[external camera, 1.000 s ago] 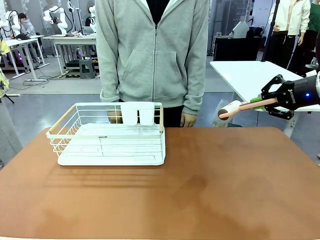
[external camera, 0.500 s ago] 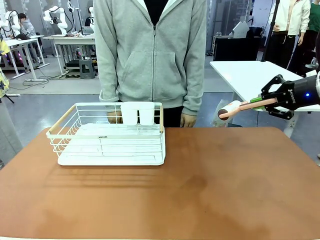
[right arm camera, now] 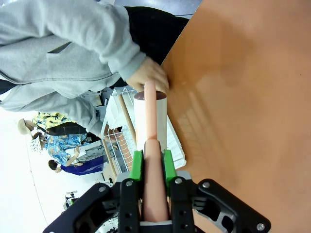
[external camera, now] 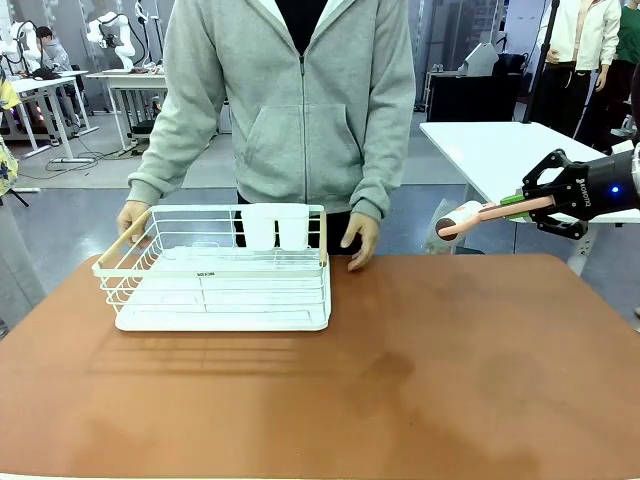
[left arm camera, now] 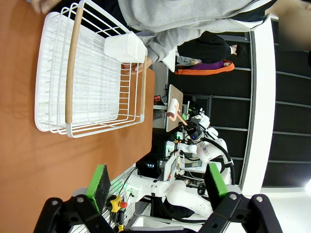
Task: Clean the table.
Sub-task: Clean the table with the Lint Roller when the human lifts the Dish drying rack.
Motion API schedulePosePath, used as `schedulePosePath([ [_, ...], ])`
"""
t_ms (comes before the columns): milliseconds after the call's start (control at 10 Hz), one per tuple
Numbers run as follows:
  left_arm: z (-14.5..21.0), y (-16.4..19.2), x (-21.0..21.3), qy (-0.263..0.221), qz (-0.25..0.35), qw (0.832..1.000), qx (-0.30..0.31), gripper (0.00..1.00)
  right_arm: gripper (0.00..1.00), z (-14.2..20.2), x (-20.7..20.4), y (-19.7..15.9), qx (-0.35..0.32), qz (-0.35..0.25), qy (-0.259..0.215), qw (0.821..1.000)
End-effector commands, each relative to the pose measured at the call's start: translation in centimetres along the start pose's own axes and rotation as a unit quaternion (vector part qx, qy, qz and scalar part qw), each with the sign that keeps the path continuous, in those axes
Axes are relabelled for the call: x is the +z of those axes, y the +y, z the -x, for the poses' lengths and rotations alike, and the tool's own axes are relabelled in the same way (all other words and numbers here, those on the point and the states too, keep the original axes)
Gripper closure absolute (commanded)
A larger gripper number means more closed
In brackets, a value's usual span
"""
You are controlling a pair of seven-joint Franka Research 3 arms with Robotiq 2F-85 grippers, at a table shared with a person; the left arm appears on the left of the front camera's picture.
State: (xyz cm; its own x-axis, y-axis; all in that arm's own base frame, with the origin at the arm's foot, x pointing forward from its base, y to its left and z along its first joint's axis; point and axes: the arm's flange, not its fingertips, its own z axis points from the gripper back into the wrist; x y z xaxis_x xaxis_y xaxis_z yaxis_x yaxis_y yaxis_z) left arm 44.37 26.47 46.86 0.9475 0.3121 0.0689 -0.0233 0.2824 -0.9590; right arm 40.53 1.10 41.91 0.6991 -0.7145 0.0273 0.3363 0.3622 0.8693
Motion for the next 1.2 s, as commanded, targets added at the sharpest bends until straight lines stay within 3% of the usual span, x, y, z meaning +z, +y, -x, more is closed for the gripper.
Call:
schedulePosePath([
  [0,0.26,0.07,0.29,0.004,-0.001,1.0,-0.005,0.0,1.0,0.08,-0.06,0.04,0.0,0.0,0.001,1.0],
  [1100,0.26,0.07,0.29,0.004,-0.001,1.0,-0.005,0.0,1.0,0.08,-0.06,0.04,0.0,0.0,0.001,1.0],
])
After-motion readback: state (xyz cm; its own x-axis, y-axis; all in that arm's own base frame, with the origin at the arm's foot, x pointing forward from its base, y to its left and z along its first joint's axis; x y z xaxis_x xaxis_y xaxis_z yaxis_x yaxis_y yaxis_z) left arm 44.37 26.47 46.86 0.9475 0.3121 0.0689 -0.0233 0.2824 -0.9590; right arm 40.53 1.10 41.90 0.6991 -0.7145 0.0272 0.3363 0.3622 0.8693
